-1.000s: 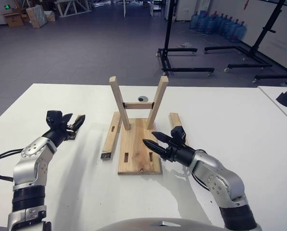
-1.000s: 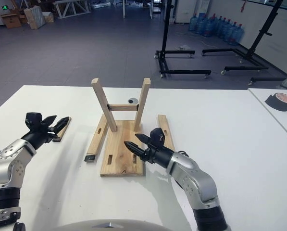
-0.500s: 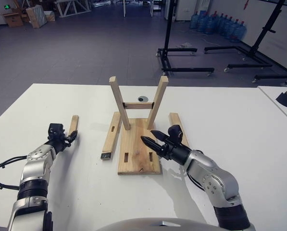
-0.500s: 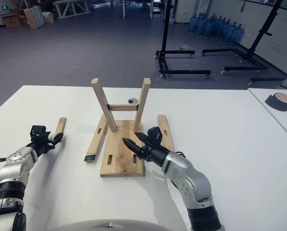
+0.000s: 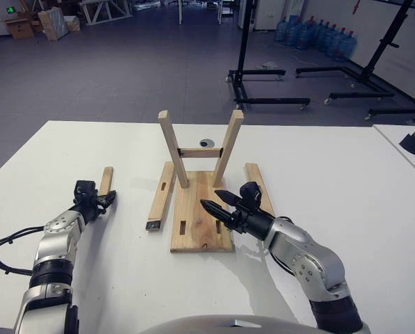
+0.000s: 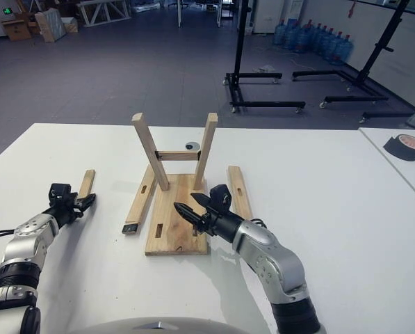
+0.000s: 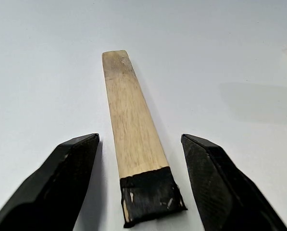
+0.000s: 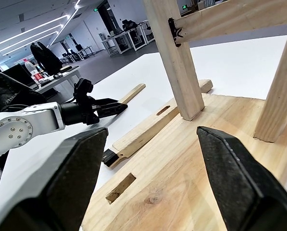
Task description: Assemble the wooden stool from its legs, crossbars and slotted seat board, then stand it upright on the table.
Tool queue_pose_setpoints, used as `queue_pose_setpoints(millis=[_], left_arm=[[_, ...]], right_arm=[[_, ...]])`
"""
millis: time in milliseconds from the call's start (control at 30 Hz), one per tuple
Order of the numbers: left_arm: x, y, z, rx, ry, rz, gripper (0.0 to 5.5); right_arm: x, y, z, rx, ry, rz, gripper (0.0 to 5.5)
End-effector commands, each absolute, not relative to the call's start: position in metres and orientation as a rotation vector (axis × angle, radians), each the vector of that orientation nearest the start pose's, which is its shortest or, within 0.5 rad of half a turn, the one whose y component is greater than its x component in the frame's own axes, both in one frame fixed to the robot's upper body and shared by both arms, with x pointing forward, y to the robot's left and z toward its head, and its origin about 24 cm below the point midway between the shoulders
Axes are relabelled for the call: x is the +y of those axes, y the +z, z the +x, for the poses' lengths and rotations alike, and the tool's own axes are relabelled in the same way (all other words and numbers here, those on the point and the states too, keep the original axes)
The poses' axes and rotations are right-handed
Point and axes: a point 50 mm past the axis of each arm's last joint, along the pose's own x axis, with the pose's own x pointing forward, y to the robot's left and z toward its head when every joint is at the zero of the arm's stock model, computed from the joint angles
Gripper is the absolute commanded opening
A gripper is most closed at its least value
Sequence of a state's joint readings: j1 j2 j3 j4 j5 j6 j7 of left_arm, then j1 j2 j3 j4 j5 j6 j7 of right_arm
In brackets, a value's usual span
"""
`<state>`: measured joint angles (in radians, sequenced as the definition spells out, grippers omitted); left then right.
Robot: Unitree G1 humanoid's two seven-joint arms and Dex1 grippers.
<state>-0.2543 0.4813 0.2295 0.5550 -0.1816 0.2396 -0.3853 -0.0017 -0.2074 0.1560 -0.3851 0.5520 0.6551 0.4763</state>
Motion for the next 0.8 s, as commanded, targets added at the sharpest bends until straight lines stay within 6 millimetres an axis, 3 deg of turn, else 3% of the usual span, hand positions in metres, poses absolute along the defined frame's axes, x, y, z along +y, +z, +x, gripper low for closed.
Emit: queue_pose_setpoints(millis=[33, 367, 533, 633, 700, 800], left_arm=[[0.3, -0.001, 0.266, 0.552, 0.026, 0.074, 2.94], [0.29, -0.024, 0.246, 0.619, 0.05, 0.068, 1.34], [0.284, -0.016, 0.249, 0.491, 0.046, 0.02, 1.27], [0.287, 0.018, 0.261, 0.214, 0.12, 0.015, 1.27], [0.282, 0.074, 0.269, -0.12, 0.131, 0.027, 1.27], [0.25, 0.143, 0.27, -0.458, -0.019, 0.042, 1.27]], right_arm=[[-0.107, 0.079, 0.226, 0.283, 0.866, 0.311, 3.4], [-0.117, 0.077, 0.233, 0.294, 0.845, 0.27, 3.4], [-0.118, 0.078, 0.235, 0.286, 0.84, 0.272, 3.4], [-0.12, 0.081, 0.239, 0.268, 0.833, 0.276, 3.4], [-0.123, 0.087, 0.242, 0.238, 0.824, 0.326, 3.4], [-0.125, 0.106, 0.246, 0.171, 0.842, 0.478, 3.4]])
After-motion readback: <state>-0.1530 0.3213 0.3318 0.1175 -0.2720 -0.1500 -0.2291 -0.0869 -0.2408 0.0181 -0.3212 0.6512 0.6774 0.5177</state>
